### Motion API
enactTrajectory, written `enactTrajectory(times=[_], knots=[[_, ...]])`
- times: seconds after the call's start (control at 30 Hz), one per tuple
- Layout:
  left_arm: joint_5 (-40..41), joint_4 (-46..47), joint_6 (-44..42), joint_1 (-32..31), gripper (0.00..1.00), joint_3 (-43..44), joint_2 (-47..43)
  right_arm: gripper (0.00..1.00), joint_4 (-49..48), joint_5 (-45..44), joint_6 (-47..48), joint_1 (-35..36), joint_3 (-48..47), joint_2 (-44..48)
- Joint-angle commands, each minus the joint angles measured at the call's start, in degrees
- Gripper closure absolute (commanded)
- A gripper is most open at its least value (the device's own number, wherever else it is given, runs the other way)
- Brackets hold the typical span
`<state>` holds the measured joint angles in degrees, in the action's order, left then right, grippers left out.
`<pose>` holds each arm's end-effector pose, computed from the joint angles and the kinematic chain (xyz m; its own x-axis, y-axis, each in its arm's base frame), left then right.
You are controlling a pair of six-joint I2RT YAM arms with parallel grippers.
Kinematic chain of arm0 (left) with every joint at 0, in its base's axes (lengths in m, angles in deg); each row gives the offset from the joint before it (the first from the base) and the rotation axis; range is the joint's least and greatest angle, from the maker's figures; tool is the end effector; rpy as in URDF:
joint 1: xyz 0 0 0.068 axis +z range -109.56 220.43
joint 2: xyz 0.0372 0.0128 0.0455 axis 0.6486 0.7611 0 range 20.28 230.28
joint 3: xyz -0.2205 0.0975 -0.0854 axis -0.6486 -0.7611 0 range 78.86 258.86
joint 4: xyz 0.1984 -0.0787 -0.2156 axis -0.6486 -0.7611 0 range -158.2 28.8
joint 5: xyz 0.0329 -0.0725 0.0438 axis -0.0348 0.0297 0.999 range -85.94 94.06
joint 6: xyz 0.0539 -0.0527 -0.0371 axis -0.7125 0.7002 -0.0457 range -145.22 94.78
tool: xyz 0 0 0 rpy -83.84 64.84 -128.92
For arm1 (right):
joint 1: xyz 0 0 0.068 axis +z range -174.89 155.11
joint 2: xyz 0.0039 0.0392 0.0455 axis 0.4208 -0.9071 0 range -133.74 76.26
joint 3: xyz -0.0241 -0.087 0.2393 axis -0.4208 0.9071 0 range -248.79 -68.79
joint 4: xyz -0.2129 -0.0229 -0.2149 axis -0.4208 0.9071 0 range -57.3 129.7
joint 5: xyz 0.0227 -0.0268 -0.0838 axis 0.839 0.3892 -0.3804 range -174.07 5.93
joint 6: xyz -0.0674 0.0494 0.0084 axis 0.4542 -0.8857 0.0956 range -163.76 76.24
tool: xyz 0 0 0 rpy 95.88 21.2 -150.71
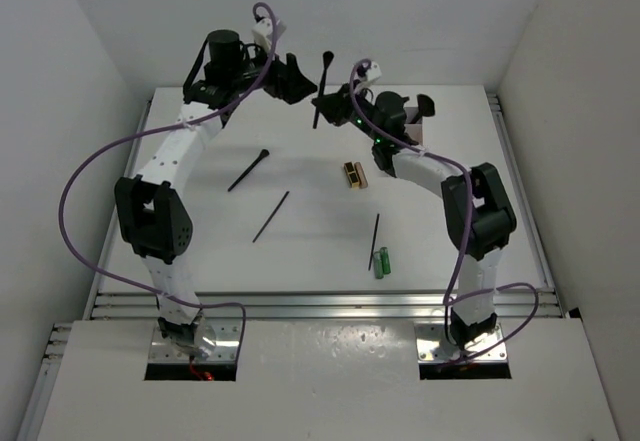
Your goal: Organize the makeup
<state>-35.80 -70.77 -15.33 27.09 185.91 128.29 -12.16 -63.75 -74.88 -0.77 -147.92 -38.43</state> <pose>0.4900 -0.1647 0.3791 -0.3108 -0.0617 -0.9485 0.7480 0.5998 -0.2842 0.4772 0.2417 0.2409 -0.2335 0.4264 -0.8739 -0.6721 0.5788 0.4619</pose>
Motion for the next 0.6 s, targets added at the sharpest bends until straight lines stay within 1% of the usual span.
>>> enactTrajectory(times=[0.0,0.03,0.07,0.1,0.13,0.2,0.23,0.27,0.3,0.33,0.4,0.43,0.5,0.57], knots=[[0.74,0.07,-2.32,3.05,0.02,0.45,-1.39,1.0,-3.74,-7.03,7.97,-4.16,5.37,5.97],[1.53,-1.41,-3.64,3.93,0.0,1.05,-2.09,1.0,-3.39,-9.74,11.13,-6.34,6.44,8.15],[2.75,-2.12,-4.52,5.77,0.0,1.06,-2.1,1.0,-2.96,-12.73,14.38,-7.06,9.58,8.87],[3.46,-3.61,-5.57,6.65,0.0,1.06,-2.62,1.0,-2.6,-14.06,15.89,-7.76,10.48,10.35],[5.47,-4.58,-8.28,8.23,0.0,0.54,-3.5,1.0,-2.16,-16.42,20.17,-9.69,12.14,11.24],[8.2,-6.43,-11.46,9.65,0.0,-1.48,-4.64,1.0,-2.51,-17.68,23.1,-10.75,13.83,11.77],[11.09,-7.56,-13.47,10.87,0.0,-4.36,-5.17,1.0,-3.9,-17.68,25.64,-12.41,14.53,11.17],[12.33,-8.19,-14.19,11.4,0.0,-5.69,-5.78,1.0,-4.7,-17.77,25.92,-13.04,14.53,10.64],[13.22,-8.71,-14.72,11.41,0.0,-6.75,-6.57,1.0,-8.54,-17.77,25.84,-14.61,14.53,9.85],[13.83,-9.24,-14.72,12.37,0.0,-7.63,-6.58,1.0,-10.58,-17.77,24.27,-15.84,14.79,7.32],[14.36,-9.86,-14.72,13.17,0.0,-9.74,-7.19,1.0,-15.41,-17.77,23.3,-17.61,14.62,5.19],[14.37,-9.86,-14.72,13.86,0.0,-10.27,-7.2,1.0,-15.52,-18.03,23.38,-18.05,13.66,3.09],[14.37,-9.86,-14.11,14.39,0.0,-11.94,-7.8,1.0,-15.52,-18.38,24.95,-18.67,11.64,1.76],[14.37,-9.86,-14.11,14.4,0.0,-13.17,-7.81,1.0,-15.34,-18.47,24.35,-19.11,9.54,-0.7]])
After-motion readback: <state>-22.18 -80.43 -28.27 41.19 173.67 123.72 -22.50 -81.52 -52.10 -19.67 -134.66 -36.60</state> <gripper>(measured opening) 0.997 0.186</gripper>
